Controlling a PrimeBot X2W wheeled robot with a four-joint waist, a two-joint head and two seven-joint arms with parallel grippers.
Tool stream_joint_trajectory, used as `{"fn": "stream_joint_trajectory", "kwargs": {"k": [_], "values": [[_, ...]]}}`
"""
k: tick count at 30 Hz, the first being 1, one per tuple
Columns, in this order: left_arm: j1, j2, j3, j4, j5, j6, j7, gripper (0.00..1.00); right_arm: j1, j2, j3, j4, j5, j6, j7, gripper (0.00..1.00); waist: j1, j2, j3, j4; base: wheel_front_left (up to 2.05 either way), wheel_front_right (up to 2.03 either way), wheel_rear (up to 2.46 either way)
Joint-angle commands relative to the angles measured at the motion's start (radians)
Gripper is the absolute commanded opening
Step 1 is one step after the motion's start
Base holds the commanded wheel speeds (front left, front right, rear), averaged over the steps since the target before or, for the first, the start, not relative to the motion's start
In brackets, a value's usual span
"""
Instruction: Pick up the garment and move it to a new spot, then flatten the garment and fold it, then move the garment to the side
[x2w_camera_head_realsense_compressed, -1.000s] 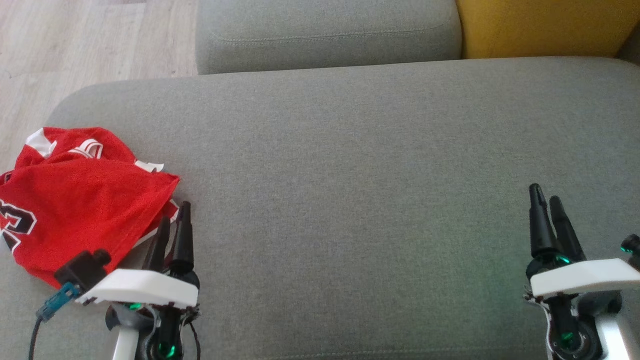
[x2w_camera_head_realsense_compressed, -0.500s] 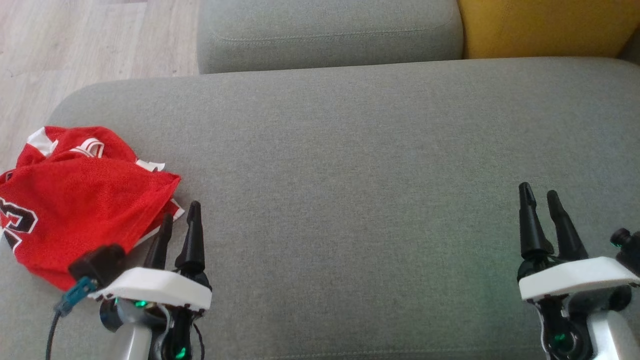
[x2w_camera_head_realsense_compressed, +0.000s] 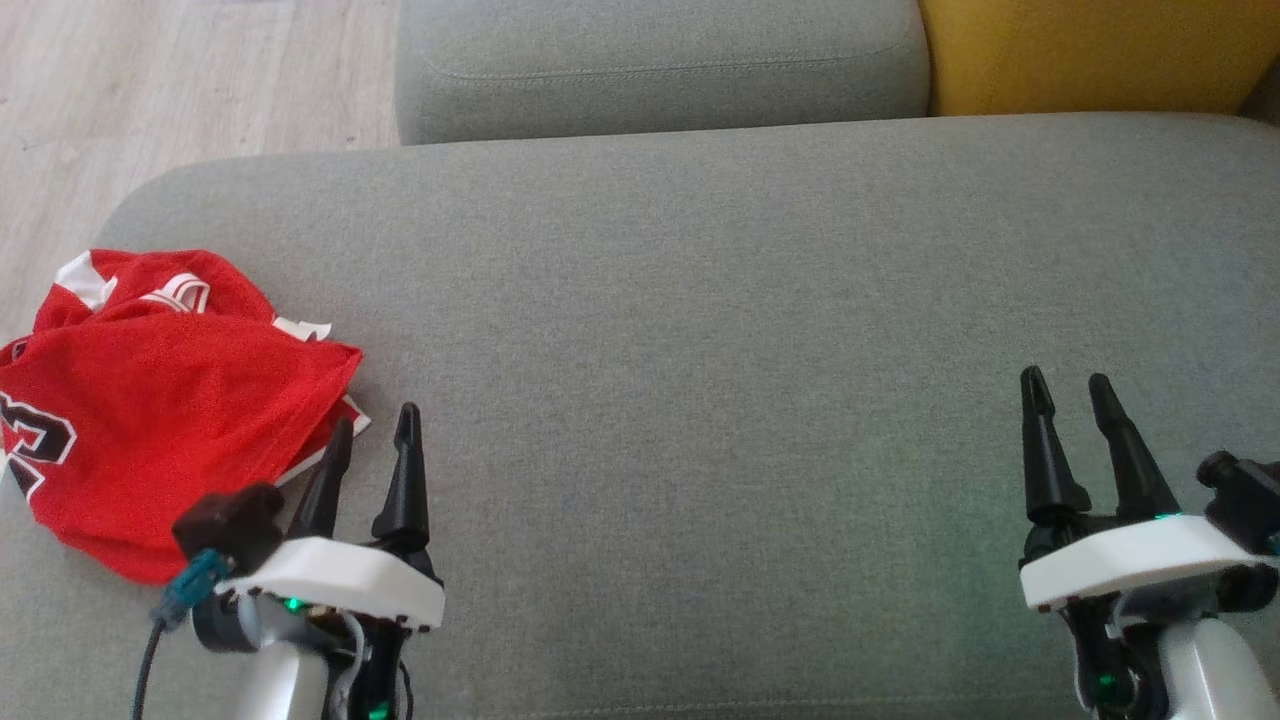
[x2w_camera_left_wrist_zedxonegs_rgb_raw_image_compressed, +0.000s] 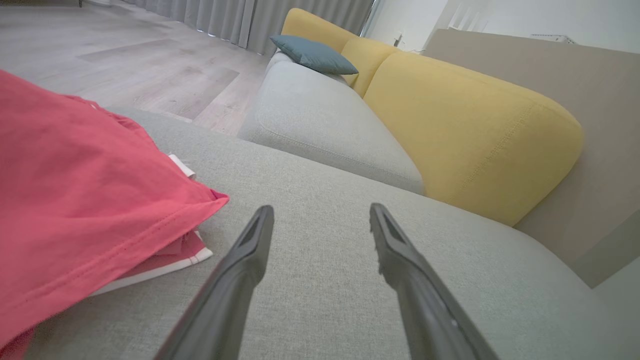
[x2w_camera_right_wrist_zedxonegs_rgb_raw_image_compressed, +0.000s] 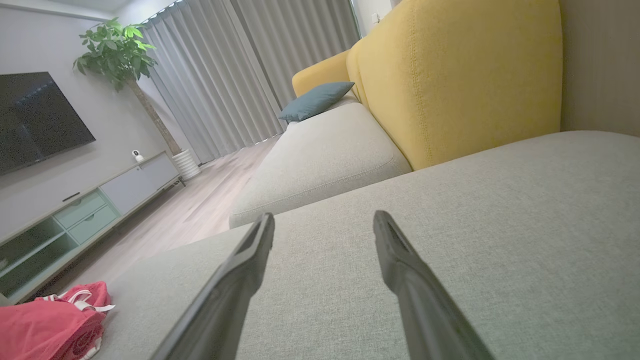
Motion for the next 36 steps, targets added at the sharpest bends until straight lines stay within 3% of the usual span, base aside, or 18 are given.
{"fn": "stream_joint_trajectory", "kwargs": {"k": [1,29,36], "values": [[-0.061,0.016,0.021,-0.034,0.029,0.005,-0.014,1.0,-0.011,-0.007,0.02,-0.046,-0.03,0.003,-0.014,1.0,0.0,0.0,0.0,0.0,0.0,0.0,0.0],[-0.075,0.017,-0.028,-0.005,0.322,0.055,-0.096,1.0,0.024,0.024,0.007,-0.081,-0.326,0.004,-0.064,1.0,0.0,0.0,0.015,0.008,0.0,0.0,0.0],[-0.074,0.017,-0.025,0.003,0.317,0.061,-0.097,1.0,0.024,0.026,0.003,-0.075,-0.318,0.004,-0.066,1.0,0.0,0.0,0.017,0.008,0.0,0.0,0.0]]}}
